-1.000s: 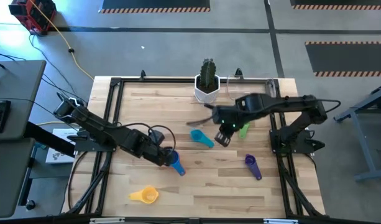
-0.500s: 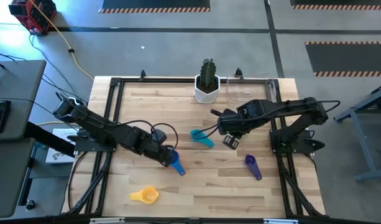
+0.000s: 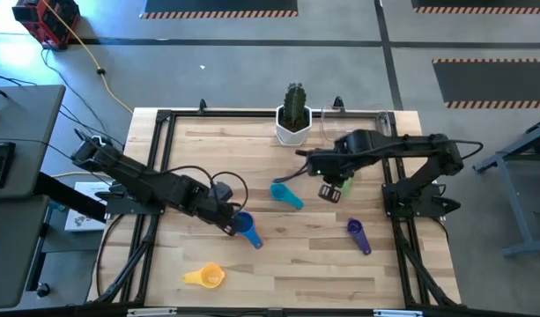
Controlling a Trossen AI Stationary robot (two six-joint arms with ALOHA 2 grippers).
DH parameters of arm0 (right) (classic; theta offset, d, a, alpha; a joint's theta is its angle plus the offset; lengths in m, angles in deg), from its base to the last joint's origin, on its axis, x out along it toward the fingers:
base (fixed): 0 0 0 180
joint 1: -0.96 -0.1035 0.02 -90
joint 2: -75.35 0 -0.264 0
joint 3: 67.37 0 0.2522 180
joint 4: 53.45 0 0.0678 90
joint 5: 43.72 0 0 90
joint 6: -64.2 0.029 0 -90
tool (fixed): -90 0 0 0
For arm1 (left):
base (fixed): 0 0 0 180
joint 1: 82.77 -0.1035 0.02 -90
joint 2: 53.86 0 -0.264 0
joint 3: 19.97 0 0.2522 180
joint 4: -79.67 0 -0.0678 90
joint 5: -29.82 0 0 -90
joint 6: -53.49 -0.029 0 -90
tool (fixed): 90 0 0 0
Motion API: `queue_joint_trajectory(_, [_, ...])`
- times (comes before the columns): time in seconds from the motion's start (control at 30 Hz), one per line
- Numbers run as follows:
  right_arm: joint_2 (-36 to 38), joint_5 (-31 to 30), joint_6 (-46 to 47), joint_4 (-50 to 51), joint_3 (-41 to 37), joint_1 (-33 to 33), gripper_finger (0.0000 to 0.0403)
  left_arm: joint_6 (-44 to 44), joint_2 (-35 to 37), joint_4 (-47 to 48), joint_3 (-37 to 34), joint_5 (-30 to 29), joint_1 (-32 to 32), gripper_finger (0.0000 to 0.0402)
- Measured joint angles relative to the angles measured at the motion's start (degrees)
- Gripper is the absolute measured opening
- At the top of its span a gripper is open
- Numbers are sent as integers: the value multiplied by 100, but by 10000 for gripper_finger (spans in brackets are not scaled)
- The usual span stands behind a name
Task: Nest measuring cups in basket
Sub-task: Put the yellow measuring cup on top of the blue measuring cup
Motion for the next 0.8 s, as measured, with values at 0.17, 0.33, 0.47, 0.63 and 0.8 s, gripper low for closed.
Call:
queue_joint_trajectory(0.17, [0, 146, -46, -56, 0, 99, 57, -331, 124, 6, 0, 352, 259, 102])
queue_joint_trajectory(0.33, [0, 288, 119, -254, 0, 68, 57, -564, 159, 4, 0, 616, 428, 102])
queue_joint_trajectory(0.47, [0, 324, 465, -544, 0, -8, 66, -677, 156, 4, 0, 926, 470, 102])
queue_joint_trajectory(0.63, [0, 330, 1008, -824, 0, -49, 88, -357, 156, 7, 0, 984, 502, 102])
queue_joint_trajectory(0.8, [0, 326, 1567, -824, 0, -45, 106, -181, 156, 34, 0, 1119, 586, 102])
